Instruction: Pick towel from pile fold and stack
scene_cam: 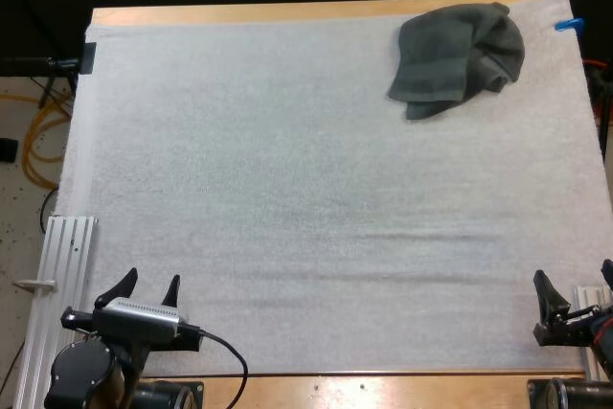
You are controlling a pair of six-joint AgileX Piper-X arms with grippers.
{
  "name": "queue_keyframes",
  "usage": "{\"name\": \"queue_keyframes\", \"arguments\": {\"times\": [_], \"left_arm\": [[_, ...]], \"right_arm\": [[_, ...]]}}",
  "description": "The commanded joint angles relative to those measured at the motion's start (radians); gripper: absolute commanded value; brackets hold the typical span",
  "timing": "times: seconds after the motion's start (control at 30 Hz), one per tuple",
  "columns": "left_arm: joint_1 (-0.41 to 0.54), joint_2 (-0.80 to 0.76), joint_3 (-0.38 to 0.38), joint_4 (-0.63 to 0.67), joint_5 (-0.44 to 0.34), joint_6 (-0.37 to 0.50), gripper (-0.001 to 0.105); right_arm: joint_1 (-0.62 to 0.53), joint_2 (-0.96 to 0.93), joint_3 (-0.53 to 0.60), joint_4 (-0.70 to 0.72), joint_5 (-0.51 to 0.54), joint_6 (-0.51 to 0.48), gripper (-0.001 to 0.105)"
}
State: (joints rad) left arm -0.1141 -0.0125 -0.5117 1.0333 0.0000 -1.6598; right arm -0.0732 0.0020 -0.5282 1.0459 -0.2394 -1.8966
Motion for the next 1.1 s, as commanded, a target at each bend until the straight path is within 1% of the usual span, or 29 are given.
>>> {"name": "queue_keyframes", "arguments": {"times": [0.0, 0.17, 0.23, 0.3, 0.47, 0.53, 0.63, 0.7, 0.73, 0.87, 0.93, 0.97, 1.0, 1.07], "left_arm": [[0.002, -0.137, -0.004, -0.015, 0.0, 0.001, 0.052], [0.002, -0.137, -0.004, -0.015, 0.005, 0.001, 0.052], [0.002, -0.137, -0.004, -0.015, 0.017, 0.004, 0.054], [0.002, -0.137, -0.004, -0.023, 0.03, 0.009, 0.059], [0.002, -0.134, -0.004, -0.037, 0.035, 0.011, 0.059], [0.002, -0.12, -0.008, -0.057, 0.035, 0.019, 0.059], [0.002, -0.067, -0.025, -0.109, 0.044, 0.043, 0.059], [0.002, 0.0, -0.058, -0.144, 0.067, 0.076, 0.059], [0.002, 0.021, -0.071, -0.149, 0.075, 0.082, 0.059], [0.002, 0.21, -0.163, -0.157, 0.124, 0.088, 0.059], [0.002, 0.309, -0.214, -0.157, 0.17, 0.088, 0.059], [0.002, 0.359, -0.243, -0.157, 0.206, 0.088, 0.059], [0.002, 0.42, -0.275, -0.157, 0.245, 0.088, 0.059], [0.002, 0.498, -0.322, -0.157, 0.285, 0.088, 0.059]], "right_arm": [[-0.003, 0.0, -0.004, -0.002, -0.004, -0.007, 0.082], [-0.003, 0.0, -0.004, -0.01, 0.004, -0.007, 0.082], [-0.003, 0.0, -0.004, -0.01, 0.004, -0.007, 0.082], [-0.003, 0.0, -0.004, -0.01, 0.004, -0.007, 0.082], [-0.003, 0.0, -0.004, -0.041, 0.007, -0.007, 0.082], [-0.003, 0.0, -0.004, -0.066, 0.024, 0.004, 0.082], [-0.003, 0.023, -0.009, -0.091, 0.054, 0.064, 0.082], [-0.003, 0.069, -0.022, -0.093, 0.051, 0.09, 0.082], [-0.003, 0.083, -0.027, -0.093, 0.047, 0.09, 0.082], [-0.003, 0.213, -0.093, -0.122, 0.035, 0.09, 0.082], [-0.003, 0.282, -0.138, -0.147, 0.032, 0.09, 0.082], [-0.003, 0.328, -0.166, -0.162, 0.025, 0.09, 0.082], [-0.003, 0.38, -0.198, -0.18, 0.01, 0.09, 0.082], [-0.003, 0.463, -0.239, -0.211, -0.027, 0.084, 0.082]]}}
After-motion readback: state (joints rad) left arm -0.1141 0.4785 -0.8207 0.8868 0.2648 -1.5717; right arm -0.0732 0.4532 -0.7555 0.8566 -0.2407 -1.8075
